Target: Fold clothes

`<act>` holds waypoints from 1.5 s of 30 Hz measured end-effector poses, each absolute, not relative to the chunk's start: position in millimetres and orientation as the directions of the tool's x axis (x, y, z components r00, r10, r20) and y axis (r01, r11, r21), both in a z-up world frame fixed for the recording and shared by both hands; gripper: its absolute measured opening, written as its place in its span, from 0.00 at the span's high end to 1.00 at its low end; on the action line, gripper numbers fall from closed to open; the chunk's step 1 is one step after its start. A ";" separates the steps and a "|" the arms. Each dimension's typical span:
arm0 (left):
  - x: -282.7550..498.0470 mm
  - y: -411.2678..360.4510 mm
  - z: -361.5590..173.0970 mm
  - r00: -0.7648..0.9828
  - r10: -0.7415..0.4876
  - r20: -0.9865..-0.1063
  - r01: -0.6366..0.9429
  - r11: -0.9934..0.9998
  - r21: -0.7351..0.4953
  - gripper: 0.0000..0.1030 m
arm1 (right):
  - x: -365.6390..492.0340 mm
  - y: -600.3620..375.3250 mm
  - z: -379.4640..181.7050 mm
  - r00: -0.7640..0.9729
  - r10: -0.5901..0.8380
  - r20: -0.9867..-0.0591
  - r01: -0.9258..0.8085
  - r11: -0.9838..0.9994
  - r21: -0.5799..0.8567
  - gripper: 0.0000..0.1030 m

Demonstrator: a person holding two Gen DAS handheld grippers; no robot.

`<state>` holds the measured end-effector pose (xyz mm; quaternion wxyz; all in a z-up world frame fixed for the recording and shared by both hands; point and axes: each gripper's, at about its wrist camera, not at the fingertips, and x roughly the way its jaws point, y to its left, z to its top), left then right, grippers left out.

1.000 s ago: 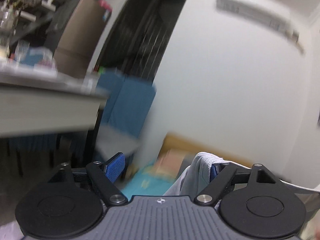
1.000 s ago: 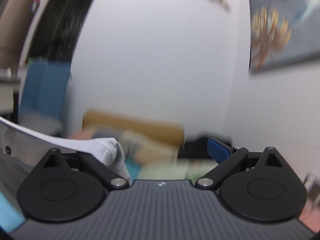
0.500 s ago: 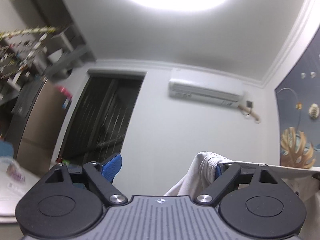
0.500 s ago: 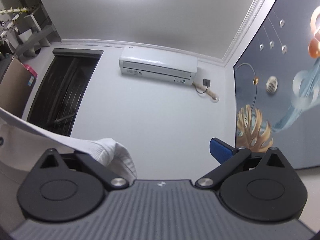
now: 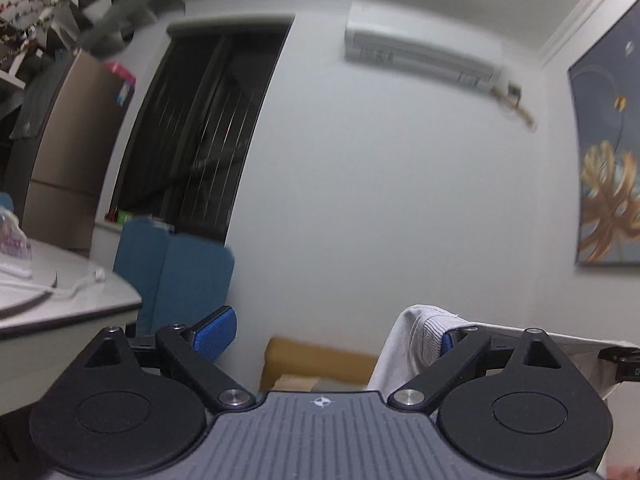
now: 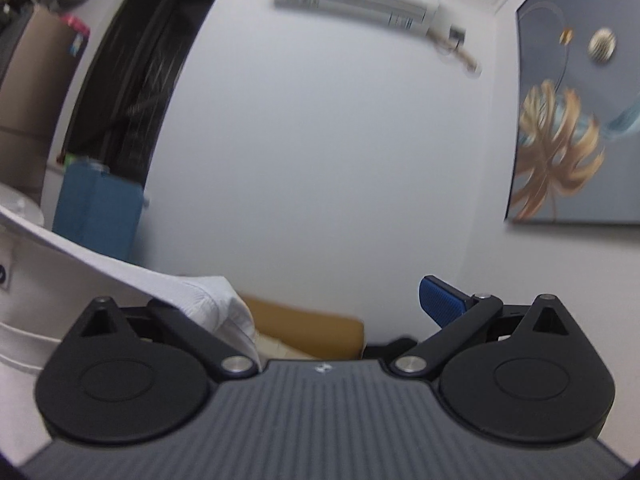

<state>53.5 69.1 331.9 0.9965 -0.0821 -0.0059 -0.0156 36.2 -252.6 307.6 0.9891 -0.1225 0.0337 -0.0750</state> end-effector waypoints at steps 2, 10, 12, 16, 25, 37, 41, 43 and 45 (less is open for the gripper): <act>107.7 68.6 304.7 1.000 -0.005 -0.024 0.001 0.989 -0.150 0.07 | 84.0 -251.2 287.4 0.981 -0.173 -0.083 0.146 0.955 -0.259 0.00; 330.0 71.5 158.0 0.970 0.096 -0.223 -0.127 0.983 -0.130 0.07 | 291.4 -236.1 175.2 0.968 -0.202 -0.151 0.164 0.959 -0.232 0.00; 380.6 76.4 102.4 0.947 0.101 -0.305 -0.148 0.980 -0.135 0.07 | 341.7 -230.9 129.2 0.959 -0.201 -0.198 0.154 0.961 -0.230 0.00; 453.3 88.8 -12.1 0.874 0.110 -0.474 -0.187 0.975 -0.117 0.07 | 421.7 -217.4 18.8 0.921 -0.179 -0.345 0.090 0.962 -0.258 0.00; 533.7 104.1 -150.9 0.652 0.087 -0.753 -0.148 0.989 -0.014 0.10 | 492.1 -203.0 -124.7 0.740 -0.043 -0.672 -0.076 0.986 -0.147 0.00; 535.5 78.9 -114.0 0.459 -0.084 -0.885 0.180 0.984 0.000 0.00 | 511.1 -201.2 -130.0 0.608 0.127 -0.783 -0.145 0.988 0.047 0.00; 509.7 78.1 -96.0 0.513 -0.098 -0.853 0.197 0.980 0.006 0.00 | 508.8 -195.7 -112.7 0.562 0.178 -0.808 -0.186 0.979 0.086 0.00; 496.9 77.7 -87.0 0.539 -0.105 -0.835 0.206 0.979 0.009 0.00 | 500.7 -191.7 -103.8 0.581 0.190 -0.791 -0.183 0.978 0.100 0.00; 474.0 82.2 -75.3 0.584 -0.109 -0.804 0.166 0.986 -0.014 0.00 | 482.8 -189.3 -94.7 0.621 0.196 -0.759 -0.186 0.977 0.100 0.00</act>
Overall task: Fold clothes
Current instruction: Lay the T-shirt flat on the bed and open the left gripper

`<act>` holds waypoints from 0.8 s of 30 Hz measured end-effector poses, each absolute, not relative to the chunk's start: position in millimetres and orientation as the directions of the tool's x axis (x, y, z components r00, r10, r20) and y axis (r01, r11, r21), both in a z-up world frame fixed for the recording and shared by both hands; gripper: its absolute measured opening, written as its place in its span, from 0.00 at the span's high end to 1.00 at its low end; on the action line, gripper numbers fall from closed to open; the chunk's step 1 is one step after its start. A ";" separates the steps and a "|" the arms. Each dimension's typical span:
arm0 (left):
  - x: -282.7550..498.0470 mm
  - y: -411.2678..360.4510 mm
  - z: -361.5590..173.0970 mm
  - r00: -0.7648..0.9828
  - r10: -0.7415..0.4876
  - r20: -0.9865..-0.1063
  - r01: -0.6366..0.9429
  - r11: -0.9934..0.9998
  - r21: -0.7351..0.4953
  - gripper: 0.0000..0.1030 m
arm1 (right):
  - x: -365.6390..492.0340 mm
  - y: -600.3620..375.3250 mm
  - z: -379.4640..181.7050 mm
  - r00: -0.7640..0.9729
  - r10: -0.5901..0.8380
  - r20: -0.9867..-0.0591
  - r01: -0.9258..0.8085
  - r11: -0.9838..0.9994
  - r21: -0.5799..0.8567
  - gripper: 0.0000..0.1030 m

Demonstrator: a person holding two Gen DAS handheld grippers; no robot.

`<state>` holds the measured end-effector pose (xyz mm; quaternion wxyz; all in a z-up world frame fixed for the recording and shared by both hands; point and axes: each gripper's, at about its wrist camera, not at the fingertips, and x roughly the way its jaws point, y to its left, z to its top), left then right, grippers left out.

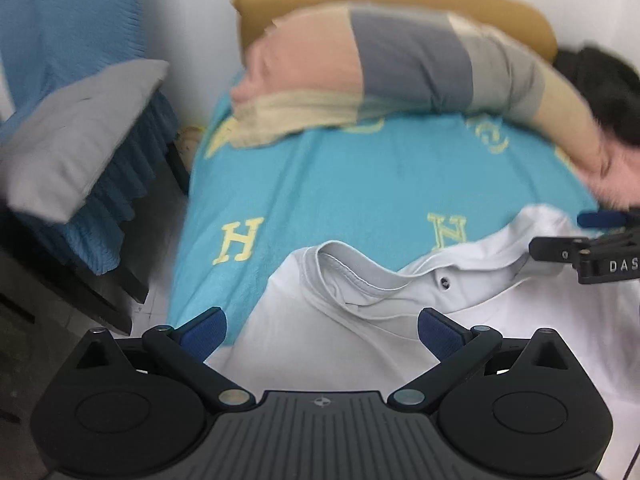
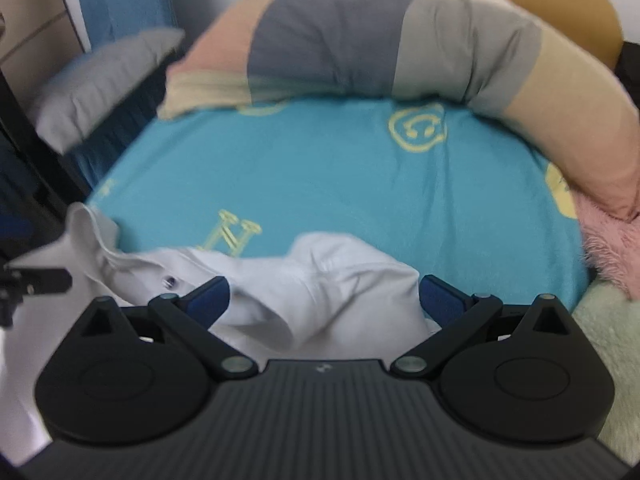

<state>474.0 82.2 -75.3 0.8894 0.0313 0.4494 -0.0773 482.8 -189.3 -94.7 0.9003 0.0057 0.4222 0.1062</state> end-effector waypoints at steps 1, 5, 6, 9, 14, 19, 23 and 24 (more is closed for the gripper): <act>461.6 85.0 -69.2 0.608 -0.110 -0.786 0.141 0.990 -0.029 0.00 | 473.0 -188.2 -90.1 0.641 0.199 -0.741 -0.189 0.977 0.098 0.00; 415.0 99.1 -55.2 0.676 -0.085 -0.732 0.067 0.996 -0.054 0.00 | 433.6 -184.1 -71.8 0.718 0.210 -0.664 -0.200 0.975 0.092 0.00; 402.5 102.3 -50.1 0.688 -0.073 -0.722 0.052 0.997 -0.052 0.00 | 423.7 -183.0 -67.2 0.736 0.212 -0.643 -0.202 0.975 0.090 0.00; 359.0 107.7 -31.9 0.733 -0.053 -0.678 0.031 0.999 -0.044 0.00 | 387.4 -178.2 -52.1 0.776 0.229 -0.587 -0.218 0.972 0.091 0.00; 263.9 130.4 -4.8 0.788 -0.062 -0.612 -0.058 0.983 -0.174 0.00 | 292.3 -172.1 -18.4 0.841 0.214 -0.498 -0.207 0.976 0.069 0.00; 184.1 169.7 -6.2 0.796 -0.121 -0.593 -0.150 0.909 -0.388 0.01 | 178.4 -171.6 12.7 0.845 0.298 -0.445 -0.250 0.954 0.164 0.00; 146.0 189.2 -11.4 0.801 -0.123 -0.586 -0.186 0.879 -0.438 0.01 | 121.0 -175.6 22.5 0.830 0.283 -0.480 -0.210 0.957 0.200 0.00; 140.0 191.7 -13.5 0.806 -0.129 -0.578 -0.181 0.876 -0.448 0.01 | 107.3 -176.8 24.7 0.826 0.279 -0.490 -0.199 0.957 0.209 0.00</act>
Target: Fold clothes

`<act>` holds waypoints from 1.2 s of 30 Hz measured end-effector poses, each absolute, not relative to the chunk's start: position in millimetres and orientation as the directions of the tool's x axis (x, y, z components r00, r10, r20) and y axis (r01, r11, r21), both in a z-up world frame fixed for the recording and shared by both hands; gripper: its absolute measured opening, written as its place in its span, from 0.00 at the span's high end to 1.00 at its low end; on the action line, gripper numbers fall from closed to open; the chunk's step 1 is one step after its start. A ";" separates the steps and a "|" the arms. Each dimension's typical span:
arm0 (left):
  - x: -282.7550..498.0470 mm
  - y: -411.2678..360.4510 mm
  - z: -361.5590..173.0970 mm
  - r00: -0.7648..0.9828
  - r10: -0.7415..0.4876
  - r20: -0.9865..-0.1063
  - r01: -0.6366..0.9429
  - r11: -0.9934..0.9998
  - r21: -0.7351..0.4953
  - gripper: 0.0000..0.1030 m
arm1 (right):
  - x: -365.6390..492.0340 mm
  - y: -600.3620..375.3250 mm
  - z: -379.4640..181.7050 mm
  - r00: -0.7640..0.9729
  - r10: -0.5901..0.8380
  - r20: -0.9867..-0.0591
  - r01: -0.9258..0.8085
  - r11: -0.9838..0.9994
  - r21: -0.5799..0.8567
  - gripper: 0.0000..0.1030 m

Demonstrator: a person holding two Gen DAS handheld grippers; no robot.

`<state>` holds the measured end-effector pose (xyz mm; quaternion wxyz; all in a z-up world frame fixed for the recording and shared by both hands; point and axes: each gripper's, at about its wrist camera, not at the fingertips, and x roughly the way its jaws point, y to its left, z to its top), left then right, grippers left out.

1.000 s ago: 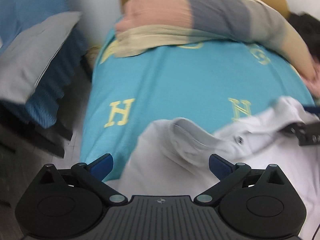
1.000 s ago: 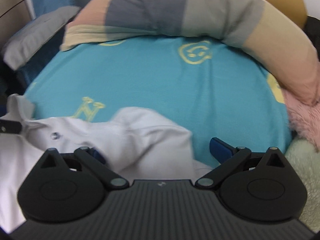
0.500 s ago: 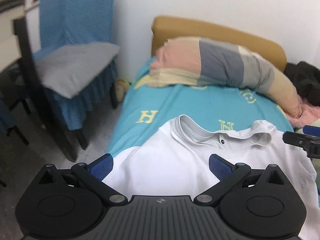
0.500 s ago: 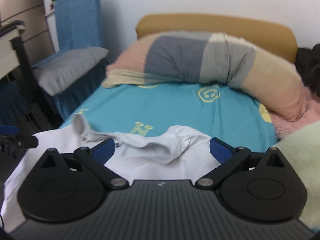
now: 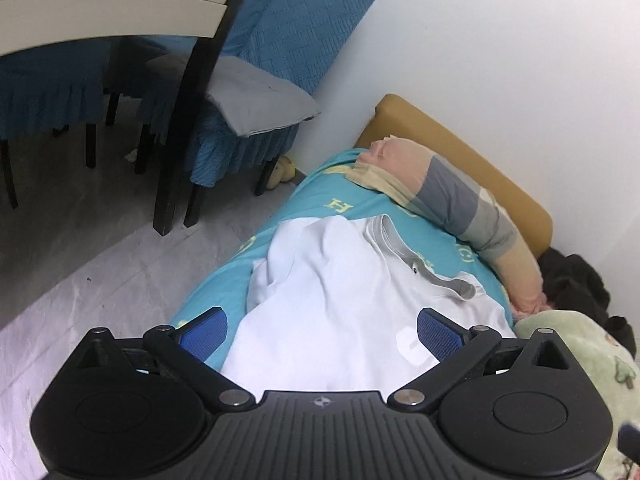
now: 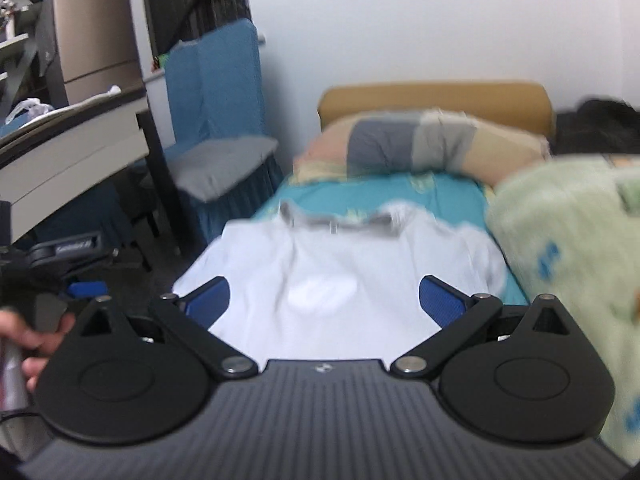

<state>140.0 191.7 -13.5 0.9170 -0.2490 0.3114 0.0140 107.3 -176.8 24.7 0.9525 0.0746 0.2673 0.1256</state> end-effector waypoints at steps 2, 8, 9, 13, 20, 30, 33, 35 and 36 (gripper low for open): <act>132.3 196.3 -20.5 0.810 -0.137 -0.570 -0.181 0.866 -0.466 0.01 | 83.5 -180.4 27.3 0.818 0.280 -0.502 -0.179 0.954 0.240 0.00; 151.9 200.8 -62.4 0.772 -0.135 -0.621 -0.271 0.815 -0.513 0.01 | 47.7 -192.0 6.3 0.821 0.325 -0.469 -0.143 0.913 0.382 0.00; 159.1 200.2 -69.1 0.768 -0.132 -0.626 -0.279 0.812 -0.513 0.02 | 48.2 -192.7 1.3 0.821 0.319 -0.473 -0.137 0.915 0.378 0.00; 192.9 194.0 -87.7 0.777 -0.089 -0.623 -0.273 0.844 -0.462 0.02 | 61.4 -196.6 -19.3 0.837 0.228 -0.497 -0.056 0.940 0.336 0.00; 247.0 189.5 -121.4 0.791 0.029 -0.611 -0.339 0.852 -0.398 0.13 | 101.6 -210.1 -69.4 0.832 0.165 -0.530 0.043 0.933 0.357 0.00; 293.7 161.3 -129.3 0.788 0.141 -0.599 -0.322 0.924 -0.206 0.81 | 122.5 -226.3 -93.8 0.799 0.163 -0.579 0.122 0.899 0.421 0.00; 300.1 136.6 -116.2 0.785 0.187 -0.591 -0.282 0.957 -0.072 0.94 | 128.8 -231.1 -101.1 0.788 0.164 -0.593 0.146 0.887 0.439 0.00; 297.7 109.9 -99.6 0.809 0.211 -0.548 -0.226 0.973 0.041 0.95 | 129.4 -236.2 -98.5 0.793 0.157 -0.588 0.153 0.884 0.442 0.00; 294.9 92.2 -90.7 0.829 0.213 -0.517 -0.180 0.977 0.113 0.95 | 129.3 -238.9 -96.5 0.797 0.153 -0.584 0.155 0.883 0.443 0.00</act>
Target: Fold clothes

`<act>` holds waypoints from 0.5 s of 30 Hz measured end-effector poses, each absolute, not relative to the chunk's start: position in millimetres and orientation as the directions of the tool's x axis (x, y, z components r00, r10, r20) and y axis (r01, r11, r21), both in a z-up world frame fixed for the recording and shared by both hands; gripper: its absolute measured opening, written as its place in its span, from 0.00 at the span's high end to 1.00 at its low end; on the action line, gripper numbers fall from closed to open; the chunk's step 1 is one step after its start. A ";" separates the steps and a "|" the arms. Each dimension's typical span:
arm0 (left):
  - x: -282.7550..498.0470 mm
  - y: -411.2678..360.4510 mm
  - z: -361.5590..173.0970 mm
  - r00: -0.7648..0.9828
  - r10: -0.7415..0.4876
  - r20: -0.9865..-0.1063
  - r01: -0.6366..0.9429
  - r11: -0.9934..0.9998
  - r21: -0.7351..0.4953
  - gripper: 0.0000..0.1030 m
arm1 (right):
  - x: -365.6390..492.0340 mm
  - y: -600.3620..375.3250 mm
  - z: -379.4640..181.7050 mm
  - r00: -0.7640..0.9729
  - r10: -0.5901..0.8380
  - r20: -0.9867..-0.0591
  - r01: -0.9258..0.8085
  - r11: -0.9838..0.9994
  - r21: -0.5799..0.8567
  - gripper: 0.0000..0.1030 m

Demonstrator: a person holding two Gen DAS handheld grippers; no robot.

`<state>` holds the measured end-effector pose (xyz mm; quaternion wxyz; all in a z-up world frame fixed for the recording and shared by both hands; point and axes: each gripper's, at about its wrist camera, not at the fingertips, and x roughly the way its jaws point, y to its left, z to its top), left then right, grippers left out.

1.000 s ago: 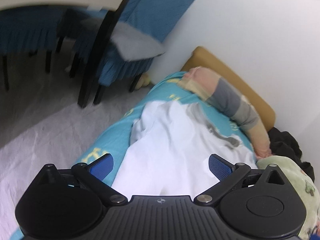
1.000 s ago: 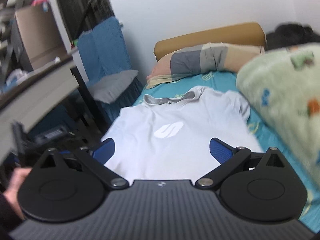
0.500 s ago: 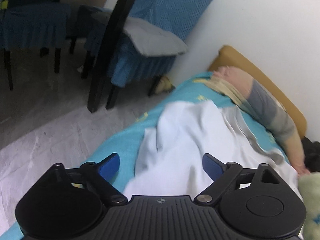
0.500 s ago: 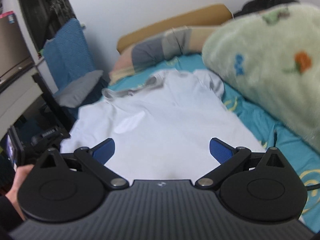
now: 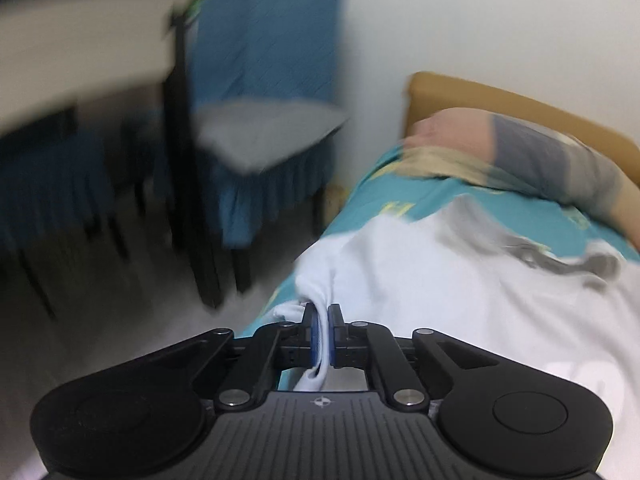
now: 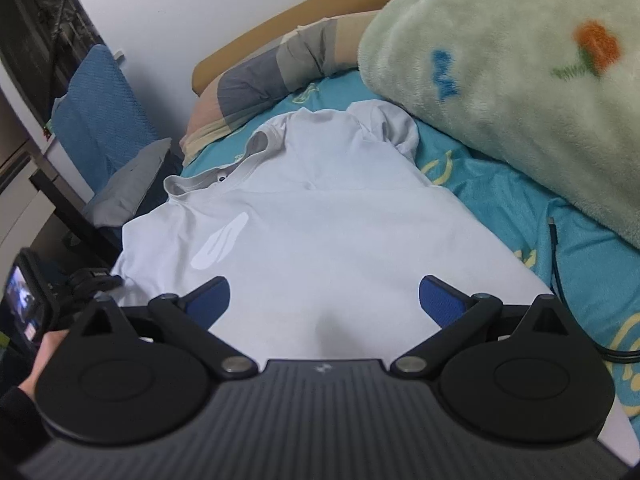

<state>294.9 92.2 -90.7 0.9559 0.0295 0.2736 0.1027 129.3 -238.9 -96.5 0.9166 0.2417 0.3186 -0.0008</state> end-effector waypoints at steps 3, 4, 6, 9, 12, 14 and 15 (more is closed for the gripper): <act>282.7 26.5 -75.2 0.878 0.123 -0.462 0.022 0.955 0.296 0.96 | 124.8 -251.1 -85.1 0.827 0.096 -0.553 0.182 0.887 0.425 0.00; 278.5 4.9 -74.5 0.879 0.056 -0.474 0.113 0.940 0.321 0.96 | 123.0 -255.9 -81.5 0.837 0.075 -0.543 0.193 0.887 0.420 0.00; 277.7 -23.3 -85.7 0.862 0.012 -0.507 0.188 0.920 0.343 0.96 | 119.3 -266.9 -77.0 0.850 0.044 -0.525 0.218 0.878 0.426 0.00; 278.8 -61.0 -106.6 0.829 -0.022 -0.558 0.268 0.893 0.362 0.97 | 116.4 -284.3 -76.4 0.859 0.022 -0.512 0.247 0.857 0.451 0.00; 279.9 -98.6 -127.5 0.792 -0.053 -0.609 0.346 0.860 0.375 0.98 | 115.8 -296.7 -82.3 0.852 0.032 -0.522 0.265 0.833 0.485 0.00; 277.7 -98.1 -124.9 0.788 -0.060 -0.613 0.337 0.875 0.347 0.90 | 115.7 -301.6 -86.5 0.844 0.037 -0.535 0.281 0.819 0.500 0.00; 276.1 -92.4 -120.0 0.781 -0.071 -0.621 0.329 0.891 0.312 0.76 | 115.4 -303.9 -87.9 0.840 0.039 -0.541 0.289 0.812 0.508 0.00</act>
